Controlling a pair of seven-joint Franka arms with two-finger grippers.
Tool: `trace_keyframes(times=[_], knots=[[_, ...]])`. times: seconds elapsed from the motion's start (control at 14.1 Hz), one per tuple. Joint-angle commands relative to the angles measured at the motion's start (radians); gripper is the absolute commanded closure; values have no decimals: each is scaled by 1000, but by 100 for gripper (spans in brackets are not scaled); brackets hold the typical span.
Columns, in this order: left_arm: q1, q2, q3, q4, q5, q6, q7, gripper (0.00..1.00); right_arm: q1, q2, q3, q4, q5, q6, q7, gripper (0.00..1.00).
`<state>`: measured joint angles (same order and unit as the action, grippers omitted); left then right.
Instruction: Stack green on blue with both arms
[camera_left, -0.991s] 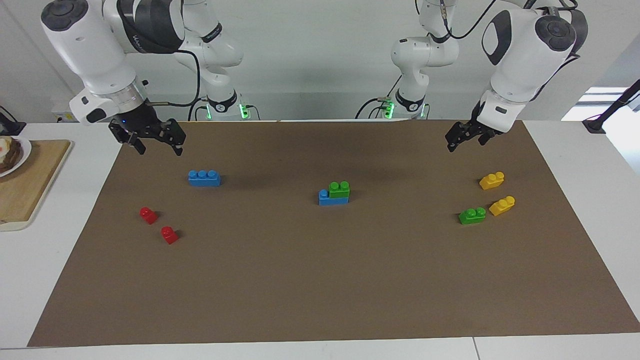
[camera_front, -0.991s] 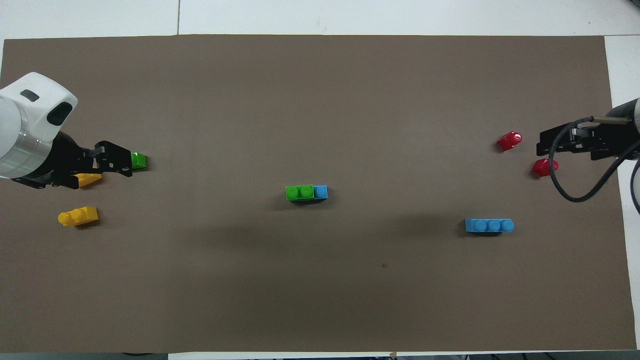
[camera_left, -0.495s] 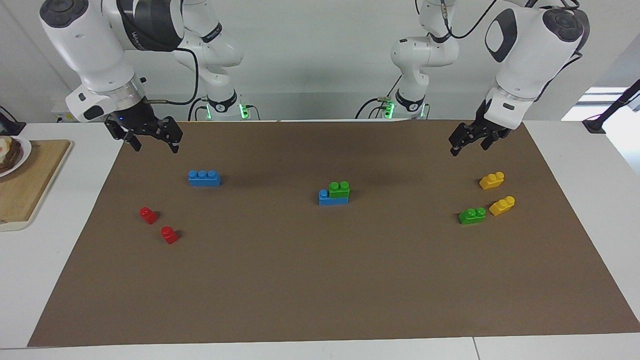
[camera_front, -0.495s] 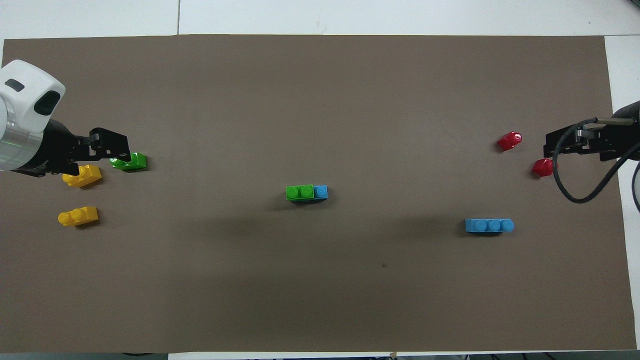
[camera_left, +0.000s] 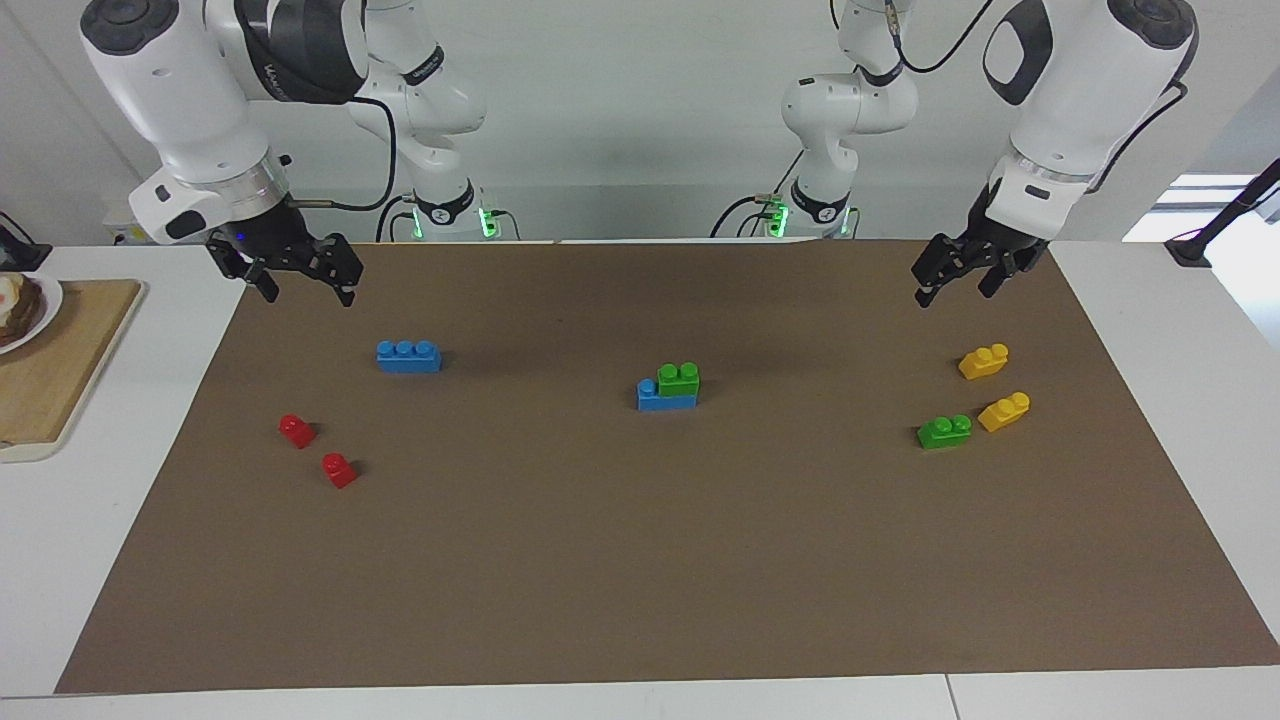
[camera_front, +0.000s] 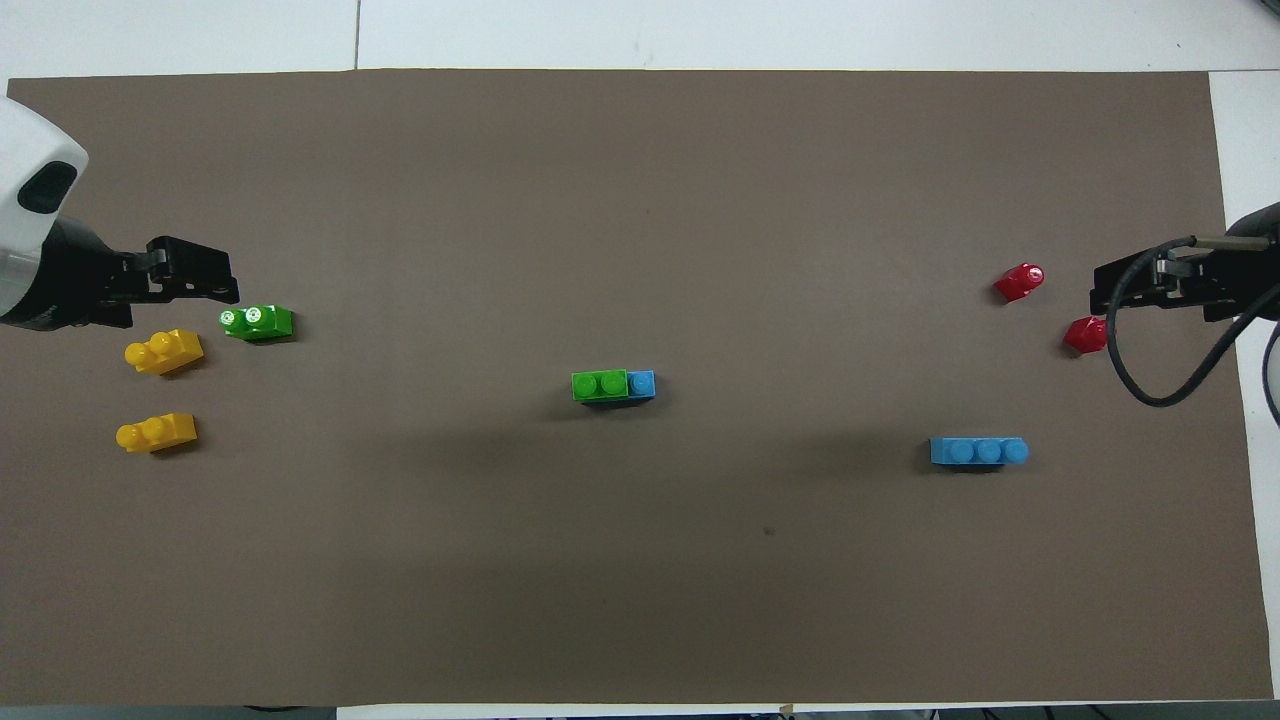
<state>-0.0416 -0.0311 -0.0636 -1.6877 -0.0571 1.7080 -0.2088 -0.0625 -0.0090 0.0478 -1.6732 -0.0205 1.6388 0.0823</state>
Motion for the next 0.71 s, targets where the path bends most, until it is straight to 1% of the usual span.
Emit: trace_keyframes(times=[0.0, 0.21, 0.35, 0.64], knots=[[12, 8, 4, 45, -7, -21, 34, 0, -14, 9, 12, 18, -1, 5, -9, 2], [12, 5, 4, 28, 37, -24, 35, 0, -14, 11, 12, 20, 2, 19, -7, 2], [12, -1, 10, 11, 37, -28, 37, 0, -16, 14, 12, 20, 2, 44, -7, 2], [12, -3, 10, 11, 36, -50, 37, 0, -19, 14, 12, 18, 2, 44, -7, 2]])
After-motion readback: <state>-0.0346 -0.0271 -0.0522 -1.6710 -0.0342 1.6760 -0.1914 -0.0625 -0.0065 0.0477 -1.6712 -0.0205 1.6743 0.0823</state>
